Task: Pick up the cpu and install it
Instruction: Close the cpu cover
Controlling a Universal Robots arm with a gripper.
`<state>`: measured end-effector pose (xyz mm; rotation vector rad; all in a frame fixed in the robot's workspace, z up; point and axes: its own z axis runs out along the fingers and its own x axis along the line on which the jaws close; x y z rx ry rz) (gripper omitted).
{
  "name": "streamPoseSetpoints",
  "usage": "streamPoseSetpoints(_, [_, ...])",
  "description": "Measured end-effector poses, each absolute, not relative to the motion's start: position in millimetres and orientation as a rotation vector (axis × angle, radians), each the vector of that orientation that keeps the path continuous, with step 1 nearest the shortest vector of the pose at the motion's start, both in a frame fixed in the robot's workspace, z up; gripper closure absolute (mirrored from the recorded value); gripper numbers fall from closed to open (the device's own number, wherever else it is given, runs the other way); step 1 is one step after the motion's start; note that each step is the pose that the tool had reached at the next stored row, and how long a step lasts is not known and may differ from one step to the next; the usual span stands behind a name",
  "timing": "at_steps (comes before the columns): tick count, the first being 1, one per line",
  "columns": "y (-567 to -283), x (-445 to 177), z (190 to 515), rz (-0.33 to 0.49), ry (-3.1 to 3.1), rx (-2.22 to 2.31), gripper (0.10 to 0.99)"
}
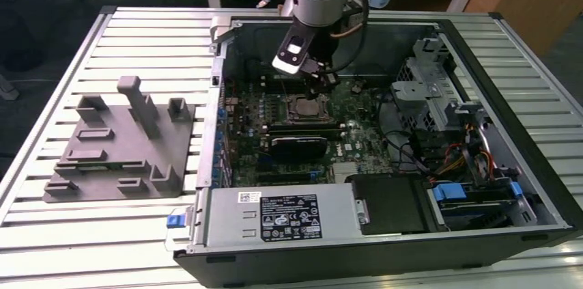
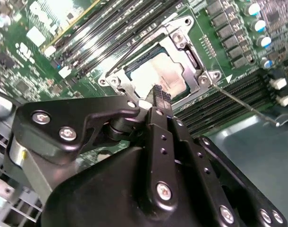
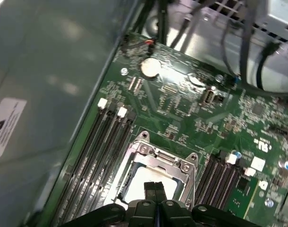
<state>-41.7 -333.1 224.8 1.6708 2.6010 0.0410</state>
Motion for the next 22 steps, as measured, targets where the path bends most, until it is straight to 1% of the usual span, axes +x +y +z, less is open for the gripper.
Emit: streamPoseSetpoints(22, [-333.1, -41.7, 223.1, 0.042, 2.882, 1.12, 0.98])
